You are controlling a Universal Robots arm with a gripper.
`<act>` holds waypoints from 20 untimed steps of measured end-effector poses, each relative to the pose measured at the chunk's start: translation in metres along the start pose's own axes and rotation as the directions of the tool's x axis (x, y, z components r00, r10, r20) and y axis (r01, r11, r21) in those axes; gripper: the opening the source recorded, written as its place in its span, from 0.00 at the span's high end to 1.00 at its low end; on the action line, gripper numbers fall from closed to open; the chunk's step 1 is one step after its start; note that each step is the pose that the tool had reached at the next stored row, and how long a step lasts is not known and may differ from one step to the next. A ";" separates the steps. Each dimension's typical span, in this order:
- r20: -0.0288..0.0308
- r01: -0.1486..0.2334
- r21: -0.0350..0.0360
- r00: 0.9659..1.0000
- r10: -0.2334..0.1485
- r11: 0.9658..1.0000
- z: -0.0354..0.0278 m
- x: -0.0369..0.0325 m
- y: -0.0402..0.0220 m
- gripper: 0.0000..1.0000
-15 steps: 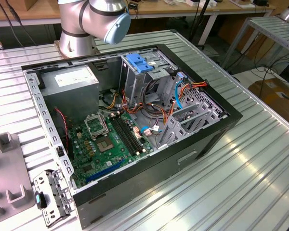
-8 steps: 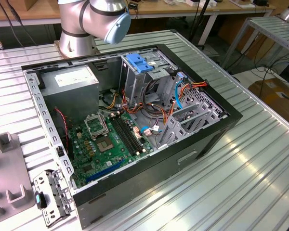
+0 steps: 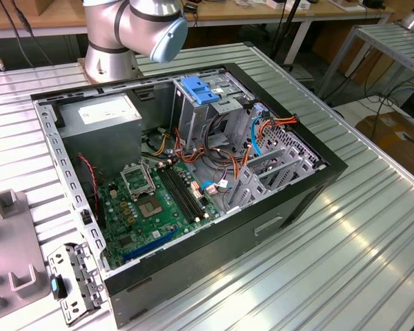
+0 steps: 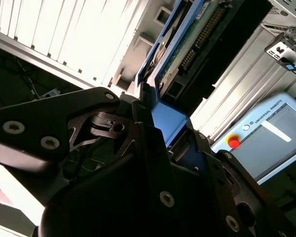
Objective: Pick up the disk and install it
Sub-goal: 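Pick up the disk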
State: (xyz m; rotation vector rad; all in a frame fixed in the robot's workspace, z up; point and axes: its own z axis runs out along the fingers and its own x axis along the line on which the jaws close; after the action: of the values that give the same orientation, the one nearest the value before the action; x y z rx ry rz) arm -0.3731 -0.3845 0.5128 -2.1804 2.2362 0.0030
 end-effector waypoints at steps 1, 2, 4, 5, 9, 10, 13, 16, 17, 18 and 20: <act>0.000 0.000 0.000 1.000 0.000 1.000 0.0001 0.0000 -0.0020 0.63; 0.000 0.000 0.000 1.000 0.000 1.000 0.0001 0.0001 -0.0035 0.63; 0.000 0.000 0.000 1.000 0.000 1.000 0.0001 0.0001 -0.0075 0.63; 0.000 0.000 0.000 1.000 0.000 1.000 0.0002 0.0001 -0.0098 0.63; 0.000 0.000 0.000 1.000 0.000 1.000 0.0003 0.0002 -0.0168 0.63; 0.000 0.000 0.000 1.000 0.000 1.000 0.0003 0.0001 -0.0184 0.63; 0.000 0.000 0.000 1.000 0.000 1.000 0.0004 0.0002 -0.0246 0.63; 0.000 0.000 0.000 1.000 0.000 1.000 0.0004 0.0002 -0.0301 0.63; 0.000 0.000 0.000 1.000 0.000 1.000 0.0004 0.0002 -0.0316 0.63; 0.000 0.000 0.000 1.000 0.000 1.000 0.0005 0.0002 -0.0332 0.63; 0.000 0.000 0.000 1.000 0.000 1.000 0.0005 0.0002 -0.0362 0.63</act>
State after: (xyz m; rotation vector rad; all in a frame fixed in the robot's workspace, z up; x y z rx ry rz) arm -0.3369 -0.3856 0.5126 -2.1804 2.2361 0.0029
